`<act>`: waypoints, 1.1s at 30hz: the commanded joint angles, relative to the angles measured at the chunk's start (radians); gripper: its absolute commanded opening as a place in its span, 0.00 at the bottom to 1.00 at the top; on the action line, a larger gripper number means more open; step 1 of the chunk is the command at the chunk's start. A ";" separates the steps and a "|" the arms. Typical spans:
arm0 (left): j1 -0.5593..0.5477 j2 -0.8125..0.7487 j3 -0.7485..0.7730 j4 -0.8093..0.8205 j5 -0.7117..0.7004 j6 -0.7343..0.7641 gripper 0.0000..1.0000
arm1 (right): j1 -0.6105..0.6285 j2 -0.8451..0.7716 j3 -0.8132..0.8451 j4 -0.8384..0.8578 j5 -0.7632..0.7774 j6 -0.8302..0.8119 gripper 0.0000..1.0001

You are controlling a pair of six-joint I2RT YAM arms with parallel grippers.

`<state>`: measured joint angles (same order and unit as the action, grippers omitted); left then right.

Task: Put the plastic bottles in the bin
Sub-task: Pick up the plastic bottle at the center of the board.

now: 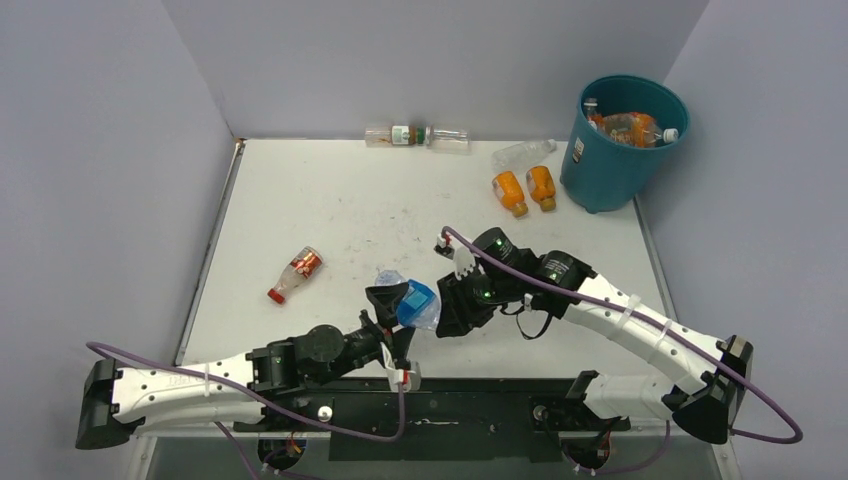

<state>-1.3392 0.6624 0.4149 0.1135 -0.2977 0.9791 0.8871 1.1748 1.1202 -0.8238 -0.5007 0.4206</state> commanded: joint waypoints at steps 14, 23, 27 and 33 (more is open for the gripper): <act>-0.022 0.082 0.027 -0.015 -0.096 0.000 0.61 | 0.173 0.049 0.177 -0.034 0.145 0.044 0.05; -0.023 0.061 0.028 0.009 -0.094 -0.027 0.29 | 0.205 0.031 0.179 -0.022 0.184 0.070 0.05; -0.023 0.050 0.039 0.002 -0.072 -0.073 0.13 | 0.207 0.009 0.187 0.005 0.186 0.076 0.57; -0.022 0.045 0.085 -0.052 0.006 -0.234 0.00 | 0.207 -0.067 0.207 0.066 0.325 0.076 0.91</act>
<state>-1.3598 0.7227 0.4236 0.0532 -0.3611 0.8913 1.0882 1.1934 1.2724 -0.8471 -0.2935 0.4938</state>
